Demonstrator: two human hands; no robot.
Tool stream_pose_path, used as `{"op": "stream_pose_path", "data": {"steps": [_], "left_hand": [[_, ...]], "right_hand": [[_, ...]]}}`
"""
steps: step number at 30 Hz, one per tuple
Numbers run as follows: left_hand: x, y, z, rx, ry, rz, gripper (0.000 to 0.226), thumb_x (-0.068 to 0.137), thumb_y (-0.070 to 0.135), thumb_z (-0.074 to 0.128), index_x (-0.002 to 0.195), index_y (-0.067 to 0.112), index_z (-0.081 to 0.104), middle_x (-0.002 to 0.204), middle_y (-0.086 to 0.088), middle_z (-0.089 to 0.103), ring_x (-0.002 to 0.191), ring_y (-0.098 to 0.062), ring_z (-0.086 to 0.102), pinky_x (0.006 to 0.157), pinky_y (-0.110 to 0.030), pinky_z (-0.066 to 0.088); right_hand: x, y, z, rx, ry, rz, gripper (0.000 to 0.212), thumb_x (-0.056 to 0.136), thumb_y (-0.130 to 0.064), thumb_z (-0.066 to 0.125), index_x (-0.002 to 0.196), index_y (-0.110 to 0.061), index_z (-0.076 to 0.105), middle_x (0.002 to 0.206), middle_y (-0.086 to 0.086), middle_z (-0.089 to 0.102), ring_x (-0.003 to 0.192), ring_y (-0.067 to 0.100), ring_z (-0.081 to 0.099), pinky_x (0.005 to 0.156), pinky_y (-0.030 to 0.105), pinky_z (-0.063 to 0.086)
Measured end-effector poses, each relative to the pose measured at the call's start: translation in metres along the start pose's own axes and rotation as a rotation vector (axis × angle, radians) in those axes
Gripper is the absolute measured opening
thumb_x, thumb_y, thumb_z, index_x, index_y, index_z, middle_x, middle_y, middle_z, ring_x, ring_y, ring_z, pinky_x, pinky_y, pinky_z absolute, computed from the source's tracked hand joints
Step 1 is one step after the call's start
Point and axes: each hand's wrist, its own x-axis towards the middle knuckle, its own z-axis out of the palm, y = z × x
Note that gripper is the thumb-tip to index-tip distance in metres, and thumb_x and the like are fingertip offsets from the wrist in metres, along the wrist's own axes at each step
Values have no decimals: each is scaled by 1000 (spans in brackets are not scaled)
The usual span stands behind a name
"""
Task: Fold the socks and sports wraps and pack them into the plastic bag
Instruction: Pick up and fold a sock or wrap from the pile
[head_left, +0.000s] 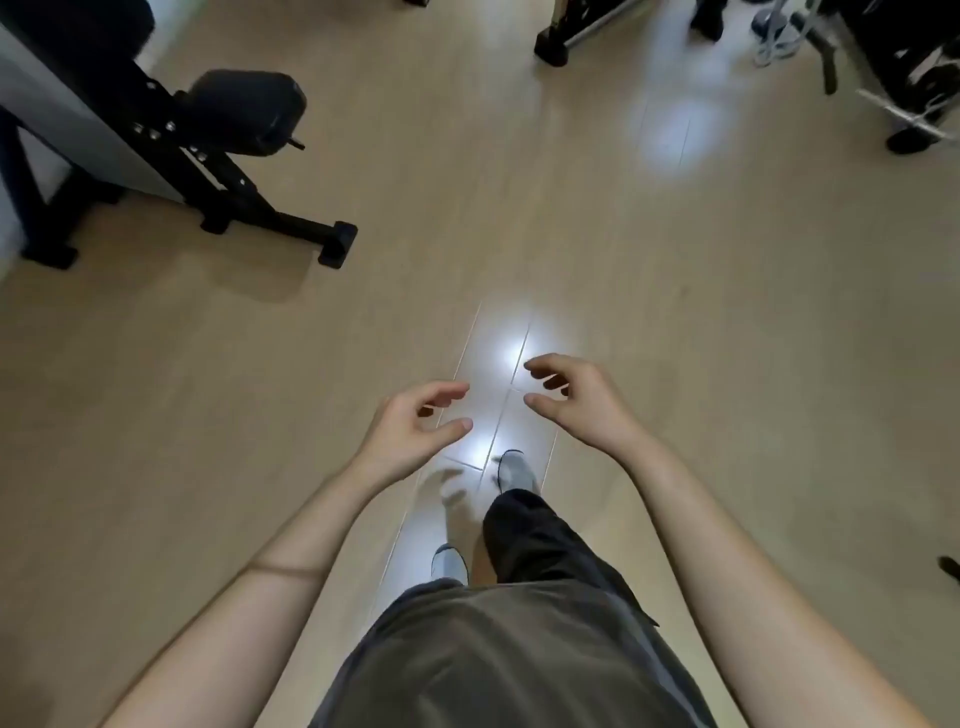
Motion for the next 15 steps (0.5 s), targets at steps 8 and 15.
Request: {"op": "stream_pose_path", "data": {"steps": [8, 15], "left_hand": [[100, 40, 12, -34, -25, -120, 43, 83, 26, 82, 124, 27, 69, 115, 15, 72, 106, -4, 63, 92, -18, 47], [177, 57, -5, -95, 28, -165, 41, 81, 25, 79, 120, 31, 68, 112, 16, 72, 102, -2, 64, 89, -18, 47]], "right_hand": [[83, 27, -60, 93, -34, 29, 37, 84, -22, 77, 120, -21, 67, 104, -6, 67, 92, 12, 63, 83, 25, 48], [153, 22, -95, 96, -92, 60, 38, 87, -29, 72, 124, -26, 65, 110, -10, 68, 97, 5, 64, 86, 25, 51]]}}
